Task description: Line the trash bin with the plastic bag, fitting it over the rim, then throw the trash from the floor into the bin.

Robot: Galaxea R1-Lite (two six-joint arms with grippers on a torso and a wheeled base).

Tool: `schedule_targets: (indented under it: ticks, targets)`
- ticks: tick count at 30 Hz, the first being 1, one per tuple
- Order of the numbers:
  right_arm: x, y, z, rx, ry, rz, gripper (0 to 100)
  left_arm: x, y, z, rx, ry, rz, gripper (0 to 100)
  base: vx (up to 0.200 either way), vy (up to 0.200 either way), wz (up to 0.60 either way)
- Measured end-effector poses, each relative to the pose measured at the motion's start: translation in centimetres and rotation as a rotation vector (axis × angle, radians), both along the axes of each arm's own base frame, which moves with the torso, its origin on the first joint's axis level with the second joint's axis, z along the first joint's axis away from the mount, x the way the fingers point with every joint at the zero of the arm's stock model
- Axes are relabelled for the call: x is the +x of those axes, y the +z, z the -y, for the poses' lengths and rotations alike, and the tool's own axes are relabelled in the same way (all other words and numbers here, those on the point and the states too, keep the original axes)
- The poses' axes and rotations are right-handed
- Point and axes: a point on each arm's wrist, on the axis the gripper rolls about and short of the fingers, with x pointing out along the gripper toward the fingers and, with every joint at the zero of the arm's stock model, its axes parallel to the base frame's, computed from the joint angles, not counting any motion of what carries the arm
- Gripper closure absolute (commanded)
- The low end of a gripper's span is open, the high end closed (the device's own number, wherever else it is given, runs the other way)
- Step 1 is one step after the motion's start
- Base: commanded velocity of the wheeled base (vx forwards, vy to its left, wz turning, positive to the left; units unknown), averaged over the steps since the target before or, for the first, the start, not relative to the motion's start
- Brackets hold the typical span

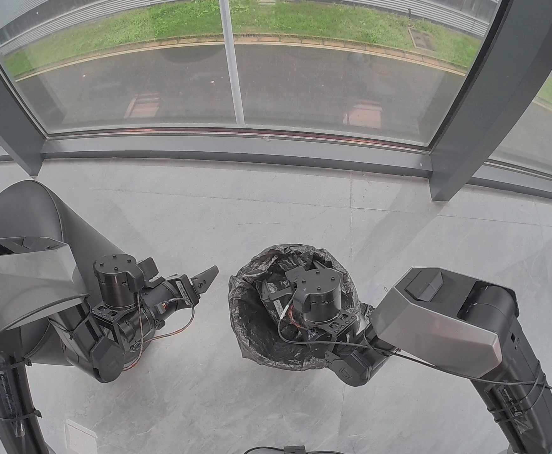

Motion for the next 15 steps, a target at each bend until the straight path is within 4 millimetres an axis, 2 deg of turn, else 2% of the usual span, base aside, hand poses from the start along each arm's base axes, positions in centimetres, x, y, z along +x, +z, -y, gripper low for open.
schedule_targets:
  ticks: [8,15]
  targets:
    - [0.3,-0.9,-0.7,-0.007,0.007,-0.003,0,-0.2,-0.6,0.0,0.046,0.015,-0.031,0,0.000,0.000,0.00]
    - [0.3,-2.2,-0.9,-0.028,0.011,-0.025,0,0.0,-0.4,0.1,0.014,0.002,-0.014,0,0.000,0.000,0.00]
